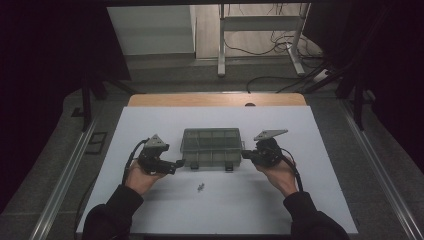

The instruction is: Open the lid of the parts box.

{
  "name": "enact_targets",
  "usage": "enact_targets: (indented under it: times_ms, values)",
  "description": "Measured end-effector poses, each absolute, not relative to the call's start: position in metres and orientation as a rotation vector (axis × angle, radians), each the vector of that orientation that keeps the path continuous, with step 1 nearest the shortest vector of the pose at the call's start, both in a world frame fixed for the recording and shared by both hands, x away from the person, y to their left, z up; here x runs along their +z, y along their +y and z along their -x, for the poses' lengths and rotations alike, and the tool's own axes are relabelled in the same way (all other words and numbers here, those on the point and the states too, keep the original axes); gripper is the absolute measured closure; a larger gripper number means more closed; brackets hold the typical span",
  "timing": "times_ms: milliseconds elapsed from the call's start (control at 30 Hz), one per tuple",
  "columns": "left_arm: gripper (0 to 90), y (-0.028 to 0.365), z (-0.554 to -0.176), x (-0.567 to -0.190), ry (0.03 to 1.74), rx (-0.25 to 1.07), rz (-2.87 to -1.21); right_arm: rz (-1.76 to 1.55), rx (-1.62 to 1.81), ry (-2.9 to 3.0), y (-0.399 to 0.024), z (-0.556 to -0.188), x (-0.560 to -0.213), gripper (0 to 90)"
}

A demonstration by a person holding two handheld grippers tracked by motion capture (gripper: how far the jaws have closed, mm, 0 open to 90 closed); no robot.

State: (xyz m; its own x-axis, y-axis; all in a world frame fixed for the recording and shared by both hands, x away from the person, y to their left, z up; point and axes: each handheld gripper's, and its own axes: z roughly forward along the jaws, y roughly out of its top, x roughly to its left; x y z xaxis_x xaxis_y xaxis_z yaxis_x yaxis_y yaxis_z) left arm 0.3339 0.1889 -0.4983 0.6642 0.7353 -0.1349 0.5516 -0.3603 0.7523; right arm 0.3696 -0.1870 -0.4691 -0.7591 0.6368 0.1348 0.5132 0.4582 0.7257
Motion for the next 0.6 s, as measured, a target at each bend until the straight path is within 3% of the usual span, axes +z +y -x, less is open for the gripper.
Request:
enact_targets:
  times_ms: [133, 233, 267, 300, 600]
  values:
    - [17.5, 0.189, -0.333, -0.497, 0.988, 0.286, -2.069, -1.025, 1.192, 2.542, -0.187, -0.372, -0.466, 88.8]
    - [25.7, 0.186, -0.332, -0.496, 0.978, 0.282, -2.084, -1.026, 1.199, 2.537, -0.186, -0.374, -0.463, 88.8]
    - [32.5, 0.186, -0.332, -0.496, 0.97, 0.274, -2.087, -1.021, 1.21, 2.529, -0.187, -0.375, -0.46, 88.8]
    - [32.5, 0.184, -0.331, -0.496, 0.965, 0.272, -2.092, -1.021, 1.21, 2.529, -0.187, -0.375, -0.46, 88.8]
    - [60.4, 0.176, -0.329, -0.493, 0.919, 0.221, -2.089, -1.019, 1.215, 2.503, -0.185, -0.379, -0.451, 88.9]
